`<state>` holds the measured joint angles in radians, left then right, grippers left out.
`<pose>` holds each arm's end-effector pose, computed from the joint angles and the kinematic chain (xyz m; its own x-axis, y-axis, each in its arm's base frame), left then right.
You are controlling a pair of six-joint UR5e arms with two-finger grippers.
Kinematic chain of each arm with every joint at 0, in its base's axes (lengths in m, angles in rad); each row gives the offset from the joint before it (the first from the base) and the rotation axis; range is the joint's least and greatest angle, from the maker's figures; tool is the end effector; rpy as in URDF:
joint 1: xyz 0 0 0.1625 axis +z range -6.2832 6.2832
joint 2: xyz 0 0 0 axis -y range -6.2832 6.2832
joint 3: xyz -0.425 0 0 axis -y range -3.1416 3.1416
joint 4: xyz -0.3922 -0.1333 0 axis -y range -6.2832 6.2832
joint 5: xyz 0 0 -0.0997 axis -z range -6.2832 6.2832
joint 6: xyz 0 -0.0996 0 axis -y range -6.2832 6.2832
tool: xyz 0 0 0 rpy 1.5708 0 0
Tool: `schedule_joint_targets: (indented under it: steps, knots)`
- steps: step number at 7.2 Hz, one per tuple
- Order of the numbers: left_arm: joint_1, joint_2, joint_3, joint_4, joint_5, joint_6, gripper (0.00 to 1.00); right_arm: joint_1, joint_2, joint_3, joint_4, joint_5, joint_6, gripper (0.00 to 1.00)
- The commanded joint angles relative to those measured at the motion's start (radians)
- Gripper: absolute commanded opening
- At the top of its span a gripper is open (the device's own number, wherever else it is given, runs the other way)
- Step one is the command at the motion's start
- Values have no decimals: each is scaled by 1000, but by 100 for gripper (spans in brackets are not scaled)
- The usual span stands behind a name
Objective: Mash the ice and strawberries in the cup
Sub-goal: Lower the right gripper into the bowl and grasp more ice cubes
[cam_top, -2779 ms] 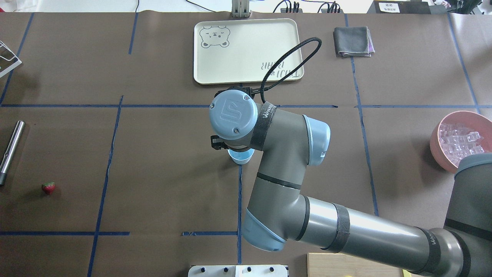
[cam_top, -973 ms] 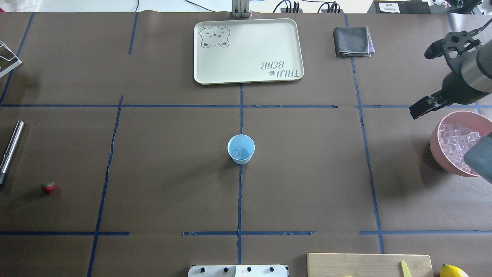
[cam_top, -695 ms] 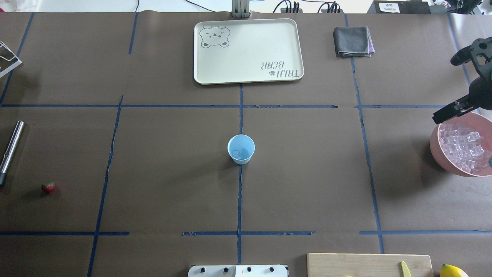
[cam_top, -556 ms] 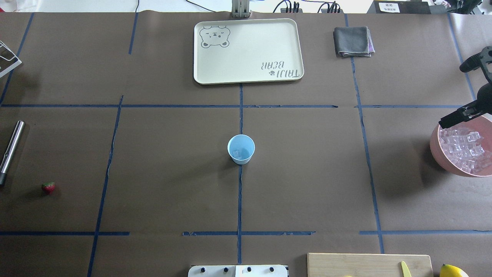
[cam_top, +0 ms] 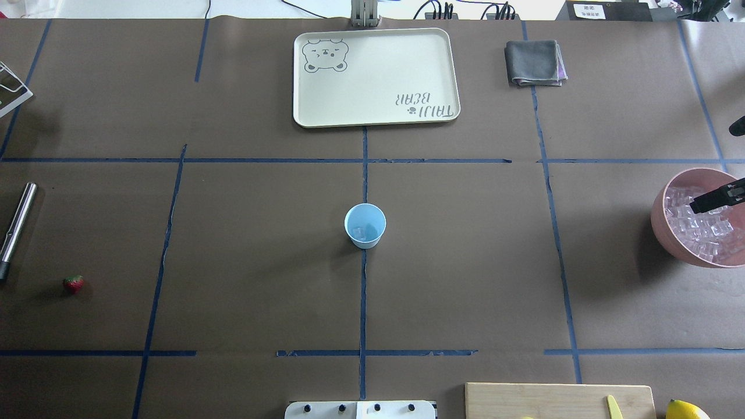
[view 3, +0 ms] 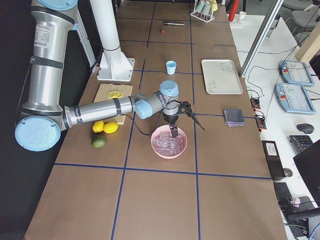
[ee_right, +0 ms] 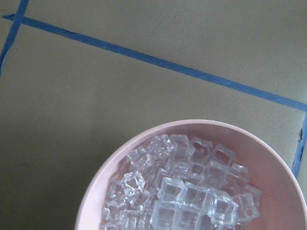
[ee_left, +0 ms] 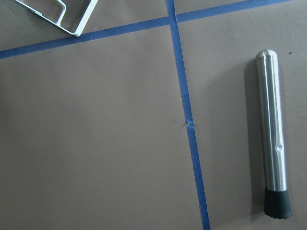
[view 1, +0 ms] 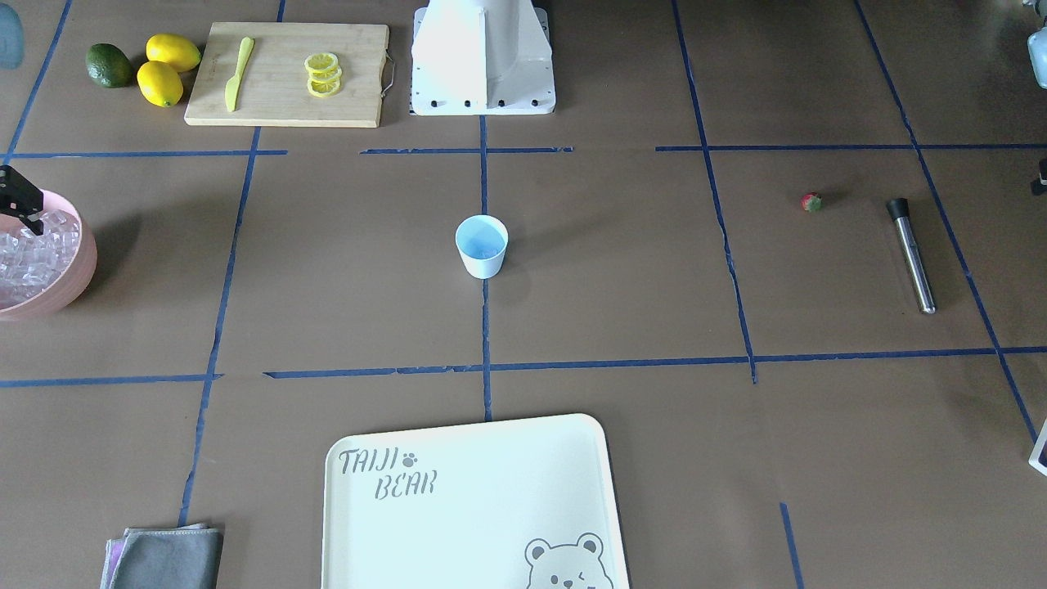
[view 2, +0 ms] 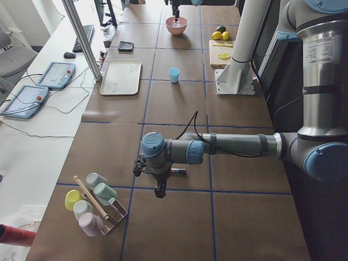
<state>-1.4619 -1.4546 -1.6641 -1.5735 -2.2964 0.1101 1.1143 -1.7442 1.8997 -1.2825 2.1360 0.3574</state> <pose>-0.0189 -0.4457 0.6701 0.7287 0.1768 -0.6617 -0.1899 0.9804 0.0528 -0.1223 -0.4305 0.5535 0.7544 -0.2585 0.6034 0.1432 0.9619 0.2330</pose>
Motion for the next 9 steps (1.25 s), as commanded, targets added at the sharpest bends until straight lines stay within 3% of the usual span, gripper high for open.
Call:
schedule_joint_targets:
  steps: [1,9]
  knots:
    - [0,-1,0,0,0,0,100,-2,-5,-50,8,-21,-21,97]
    - [0,-1,0,0,0,0,100,-56,-18,-96,6,-31,-41,88]
